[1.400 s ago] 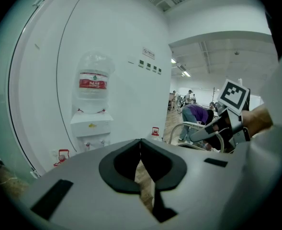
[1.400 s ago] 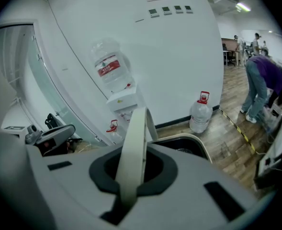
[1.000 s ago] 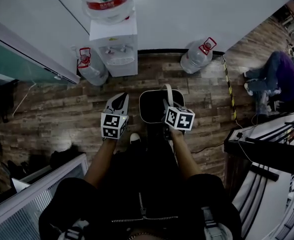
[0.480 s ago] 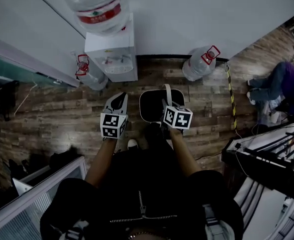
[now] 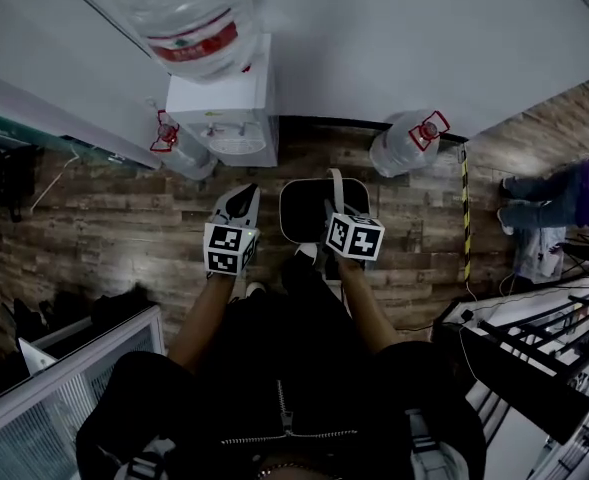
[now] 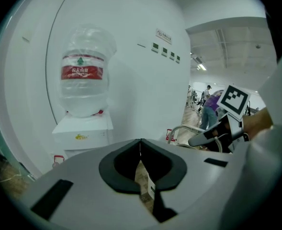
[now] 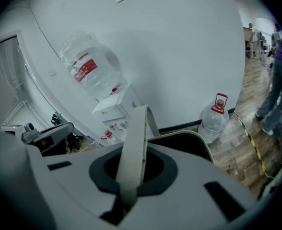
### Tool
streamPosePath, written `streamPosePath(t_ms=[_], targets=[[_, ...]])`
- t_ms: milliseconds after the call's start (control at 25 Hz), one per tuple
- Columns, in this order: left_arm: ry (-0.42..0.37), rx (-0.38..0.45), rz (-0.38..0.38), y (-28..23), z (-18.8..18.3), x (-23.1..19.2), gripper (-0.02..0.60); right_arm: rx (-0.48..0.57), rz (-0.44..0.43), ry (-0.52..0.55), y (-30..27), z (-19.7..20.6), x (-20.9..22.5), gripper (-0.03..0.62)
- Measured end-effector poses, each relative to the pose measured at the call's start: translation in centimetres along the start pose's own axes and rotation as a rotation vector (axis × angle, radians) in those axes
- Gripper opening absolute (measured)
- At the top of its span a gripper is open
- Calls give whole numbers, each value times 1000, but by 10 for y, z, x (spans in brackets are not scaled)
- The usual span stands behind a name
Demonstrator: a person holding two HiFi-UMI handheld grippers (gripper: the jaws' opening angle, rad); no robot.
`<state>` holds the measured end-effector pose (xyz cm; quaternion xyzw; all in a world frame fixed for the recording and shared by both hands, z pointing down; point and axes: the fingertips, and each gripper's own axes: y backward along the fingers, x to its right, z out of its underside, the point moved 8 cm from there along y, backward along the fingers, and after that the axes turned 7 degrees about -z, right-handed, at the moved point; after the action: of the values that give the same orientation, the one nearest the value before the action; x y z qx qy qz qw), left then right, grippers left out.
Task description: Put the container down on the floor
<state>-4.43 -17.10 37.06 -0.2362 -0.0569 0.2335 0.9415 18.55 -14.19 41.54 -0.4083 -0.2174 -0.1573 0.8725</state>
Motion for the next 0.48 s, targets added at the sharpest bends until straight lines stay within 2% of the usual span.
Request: streamPosePath(t_ms=[480], targets=[[-3,-42,-7,-32,-3,17,15,-27,-5,-18,-12,-28,44,12]])
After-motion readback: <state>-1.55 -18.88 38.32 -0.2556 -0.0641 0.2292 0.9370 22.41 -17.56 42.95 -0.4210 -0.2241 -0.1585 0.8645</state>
